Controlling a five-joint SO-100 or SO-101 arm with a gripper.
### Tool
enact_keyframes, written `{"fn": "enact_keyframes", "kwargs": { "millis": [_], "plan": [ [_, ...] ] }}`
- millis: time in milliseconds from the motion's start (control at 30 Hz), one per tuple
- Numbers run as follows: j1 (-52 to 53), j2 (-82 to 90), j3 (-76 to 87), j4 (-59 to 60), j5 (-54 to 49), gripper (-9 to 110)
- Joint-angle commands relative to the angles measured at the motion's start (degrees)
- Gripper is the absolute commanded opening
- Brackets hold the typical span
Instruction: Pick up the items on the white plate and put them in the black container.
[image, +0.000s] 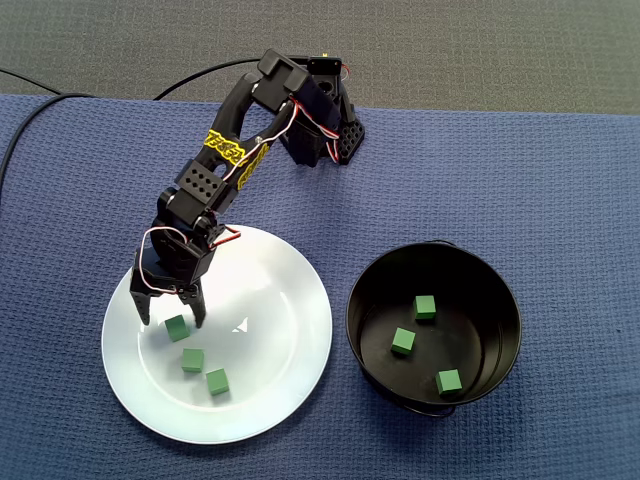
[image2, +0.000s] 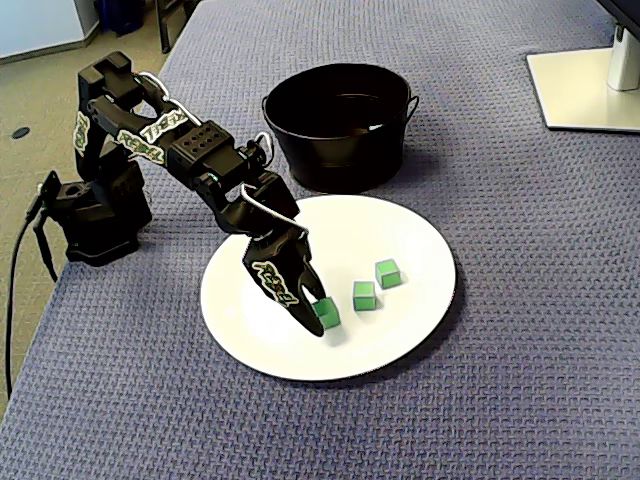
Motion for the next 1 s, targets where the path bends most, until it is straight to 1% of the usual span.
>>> {"fn": "enact_keyframes", "kwargs": {
  "millis": [0,667,867,967],
  "plan": [
    [-0.35,0.53,-1.58,-1.85,1.41,19],
    [-0.7,0.88,2.99,-4.31,3.96,12],
    [-0.97,0.88,3.78,-5.54,4.57,8],
    [-0.97,0.88,4.22,-5.8,4.75,3]
  ]
}}
